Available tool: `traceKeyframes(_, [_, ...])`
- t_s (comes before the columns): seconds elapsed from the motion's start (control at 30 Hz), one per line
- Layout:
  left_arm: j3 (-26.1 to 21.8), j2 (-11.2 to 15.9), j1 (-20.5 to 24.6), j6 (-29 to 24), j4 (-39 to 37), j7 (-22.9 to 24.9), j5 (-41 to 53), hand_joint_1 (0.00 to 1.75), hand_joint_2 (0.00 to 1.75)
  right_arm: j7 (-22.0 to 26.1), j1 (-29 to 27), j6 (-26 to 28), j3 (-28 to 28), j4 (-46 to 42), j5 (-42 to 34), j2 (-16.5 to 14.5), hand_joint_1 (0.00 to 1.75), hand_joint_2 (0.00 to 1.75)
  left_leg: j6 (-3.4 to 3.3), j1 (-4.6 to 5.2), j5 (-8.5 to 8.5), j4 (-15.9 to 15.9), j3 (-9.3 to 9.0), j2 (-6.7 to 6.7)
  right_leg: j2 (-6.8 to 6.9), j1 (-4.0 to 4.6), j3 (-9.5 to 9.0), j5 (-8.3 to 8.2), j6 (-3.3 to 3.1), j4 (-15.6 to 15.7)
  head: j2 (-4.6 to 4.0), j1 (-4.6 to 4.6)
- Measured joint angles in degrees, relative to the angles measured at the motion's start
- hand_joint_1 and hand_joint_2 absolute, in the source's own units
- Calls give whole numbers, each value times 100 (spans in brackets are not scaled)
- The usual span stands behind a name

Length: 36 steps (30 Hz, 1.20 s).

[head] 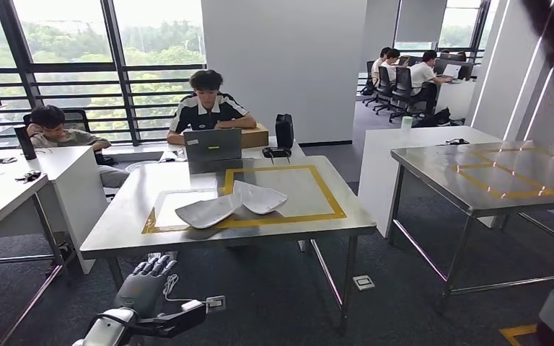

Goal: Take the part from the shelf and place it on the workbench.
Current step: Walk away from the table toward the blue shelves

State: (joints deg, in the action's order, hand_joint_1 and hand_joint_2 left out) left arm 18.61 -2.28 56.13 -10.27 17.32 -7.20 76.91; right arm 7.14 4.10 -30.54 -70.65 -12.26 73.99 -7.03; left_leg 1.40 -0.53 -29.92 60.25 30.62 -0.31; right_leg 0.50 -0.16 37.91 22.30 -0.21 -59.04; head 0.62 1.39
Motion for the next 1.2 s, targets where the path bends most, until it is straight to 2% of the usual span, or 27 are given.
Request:
traceKeyframes(0.1, [-14,4,-5,-37,7,2,-9,0,175,12,-8,-1,-1,-1,18,1,0,0,-158,26,65,-68,47,-3,-14,-25,41,-73,109,-5,0,-1])
traceKeyframes(0.13, [-22,9,-4,-45,7,0,-11,0,175,19,-14,-3,-1,0,29,-1,0,0,-208,20,118,-82,77,5,-22,-35,86,32,140,-92,0,-2])
traceKeyframes(0.17, [-29,15,-5,-49,8,-5,-13,0,175,29,-17,-14,-1,1,39,-2,0,0,-251,11,180,-94,123,12,-28,-42,163,229,167,-280,-1,-4])
traceKeyframes(0.23, [-38,28,-20,-54,8,-15,-15,0,175,39,-14,-36,-1,2,56,-2,0,0,-294,12,300,-92,251,14,-33,-47,377,772,204,-958,-1,-8])
traceKeyframes(0.27, [-39,36,-37,-56,6,-25,-15,0,175,43,-12,-45,-1,2,58,-1,0,0,-299,17,355,-88,325,14,-34,-46,459,951,213,-1301,-1,-9])
traceKeyframes(0.3, [-41,43,-55,-57,4,-34,-15,0,175,43,-11,-45,-1,2,60,1,0,0,-296,22,405,-81,396,13,-35,-45,477,1021,214,-1524,-1,-9])
traceKeyframes(0.33, [-42,49,-72,-58,2,-43,-15,0,175,43,-11,-45,-1,2,59,2,0,0,-288,24,452,-74,465,12,-36,-43,393,975,208,-1542,-1,-9])
traceKeyframes(0.37, [-43,54,-84,-58,1,-51,-15,0,175,43,-11,-45,-1,2,56,3,0,0,-276,24,497,-66,528,12,-36,-42,201,856,196,-1343,-1,-9])
traceKeyframes(0.4, [-44,56,-89,-57,2,-55,-15,0,175,43,-8,-45,-1,1,53,4,0,0,-260,24,538,-58,581,13,-37,-40,-73,736,177,-978,-1,-9])
traceKeyframes(0.47, [-49,58,-86,-55,14,-59,-14,0,175,43,5,-45,-1,1,42,7,0,0,-205,29,616,-55,656,17,-45,-18,-541,645,125,-261,-1,-8])
traceKeyframes(0.53, [-54,50,-78,-47,25,-66,-12,0,175,43,11,-47,-1,1,32,10,0,0,-133,28,689,-72,678,21,-55,20,-659,664,61,-6,0,-5])
traceKeyframes(0.6, [-56,43,-73,-35,25,-72,-8,0,175,43,10,-47,-2,1,26,11,0,0,-63,18,735,-84,692,18,-47,20,-624,588,-17,28,0,-3])
traceKeyframes(0.63, [-58,44,-71,-30,24,-74,-5,0,175,43,11,-46,-2,1,25,12,0,0,-35,17,670,-34,727,15,-37,10,-602,538,-62,47,0,-3])
traceKeyframes(0.67, [-63,48,-67,-23,22,-75,-4,0,175,44,12,-45,-3,1,25,12,0,0,-13,16,510,116,786,11,-26,-2,-571,483,-105,71,-1,-1])
traceKeyframes(0.7, [-67,49,-64,-17,21,-79,-4,0,175,44,13,-45,-3,0,25,12,0,0,3,10,270,382,874,10,-14,-8,-528,431,-136,83,-1,-1])
traceKeyframes(0.77, [-74,46,-64,-1,13,-91,-4,0,175,45,12,-45,-3,-1,26,12,0,0,36,8,-208,1105,1056,9,-7,1,-407,335,-171,83,-1,1])
traceKeyframes(0.8, [-74,45,-68,4,6,-95,-3,0,175,45,11,-45,-4,-1,26,12,0,0,47,7,-309,1376,1091,10,-5,5,-340,286,-172,80,-1,1])
traceKeyframes(0.83, [-75,45,-72,8,-1,-98,-3,0,175,45,9,-45,-4,-1,25,12,0,0,50,6,-292,1477,1048,10,-6,8,-272,236,-168,74,-1,1])
traceKeyframes(0.87, [-75,44,-73,8,-4,-99,-2,0,175,45,6,-45,-5,-1,25,12,0,0,46,6,-178,1367,906,10,-6,9,-206,190,-158,65,-1,0])
traceKeyframes(0.9, [-75,44,-72,9,-3,-101,-2,0,175,45,5,-45,-7,0,25,12,0,0,36,6,-33,1077,678,12,-6,9,-145,148,-143,51,-1,0])
traceKeyframes(0.93, [-75,42,-67,9,2,-101,-2,0,175,47,4,-45,-7,0,25,12,0,0,20,9,31,688,405,13,-6,11,-88,111,-122,35,-1,-1])
traceKeyframes(1.0, [-76,32,-53,9,19,-101,-2,0,175,50,5,-45,-8,1,26,12,0,0,-26,31,23,63,9,8,-2,18,-16,43,-65,5,0,-1])
traceKeyframes(1.03, [-78,27,-46,9,24,-100,-2,0,175,51,6,-45,-8,1,26,12,0,0,-55,47,-24,-71,-60,4,0,18,1,4,-31,5,0,-1])
traceKeyframes(1.1, [-80,23,-35,12,23,-100,-2,0,175,52,3,-45,-8,1,26,12,0,0,-142,54,32,-119,-32,8,-3,8,18,-61,39,19,-1,0])
traceKeyframes(1.13, [-81,21,-25,14,22,-99,-2,0,175,52,-1,-45,-8,2,26,11,0,0,-195,50,81,-131,-4,16,-11,0,46,-16,73,-15,-1,-2])
traceKeyframes(1.17, [-83,20,-12,17,23,-98,-3,0,175,52,-6,-47,-8,2,26,8,0,0,-247,40,138,-146,39,23,-21,-6,104,125,104,-140,-1,-3])
traceKeyframes(1.2, [-84,19,3,19,23,-97,-3,0,175,53,-8,-52,-8,2,26,5,0,0,-286,31,197,-157,89,29,-29,-17,193,352,128,-379,-1,-5])
